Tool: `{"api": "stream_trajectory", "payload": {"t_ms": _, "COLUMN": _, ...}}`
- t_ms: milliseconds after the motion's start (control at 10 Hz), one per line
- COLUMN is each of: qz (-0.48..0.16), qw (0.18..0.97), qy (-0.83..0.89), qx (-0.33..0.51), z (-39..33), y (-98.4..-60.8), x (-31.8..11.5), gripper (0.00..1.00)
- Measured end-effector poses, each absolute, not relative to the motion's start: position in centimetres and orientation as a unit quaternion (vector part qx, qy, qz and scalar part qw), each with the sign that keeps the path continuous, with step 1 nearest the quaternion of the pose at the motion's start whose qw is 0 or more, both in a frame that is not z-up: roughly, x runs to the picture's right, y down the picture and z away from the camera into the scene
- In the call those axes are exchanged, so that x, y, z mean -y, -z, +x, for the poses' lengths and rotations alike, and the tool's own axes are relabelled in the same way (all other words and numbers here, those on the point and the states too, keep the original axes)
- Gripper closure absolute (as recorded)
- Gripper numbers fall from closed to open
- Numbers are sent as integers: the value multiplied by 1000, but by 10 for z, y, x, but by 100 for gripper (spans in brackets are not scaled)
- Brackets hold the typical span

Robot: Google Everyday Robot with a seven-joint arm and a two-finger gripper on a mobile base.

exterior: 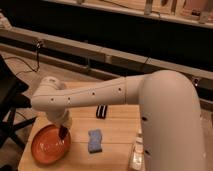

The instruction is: Place the pepper in the ceramic bowl

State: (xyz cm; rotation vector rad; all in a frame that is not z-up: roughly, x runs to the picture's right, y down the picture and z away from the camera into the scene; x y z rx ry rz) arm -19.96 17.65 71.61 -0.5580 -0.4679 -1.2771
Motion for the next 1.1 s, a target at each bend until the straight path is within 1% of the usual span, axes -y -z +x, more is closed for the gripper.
{"api": "stream_trajectory", "payload": {"t_ms": 300, "qz": -254, "qw": 741, "qy": 583, "qx": 215, "z": -203, "y": -716, "x": -176, "gripper": 60}}
{"api": "stream_trajectory", "payload": {"t_ms": 400, "qz": -254, "qw": 741, "qy": 584, "qx": 215, "z": -203, "y": -716, "x": -176, "gripper": 52}}
{"api": "stream_trajectory", "payload": {"t_ms": 500, "qz": -254, "qw": 740, "qy": 584, "qx": 215, "z": -204, "y": -716, "x": -176, "gripper": 48}}
{"api": "stream_trajectory", "payload": {"t_ms": 1100, "qz": -254, "qw": 740, "qy": 583, "qx": 217, "z": -204, "y": -718, "x": -175, "gripper": 48}}
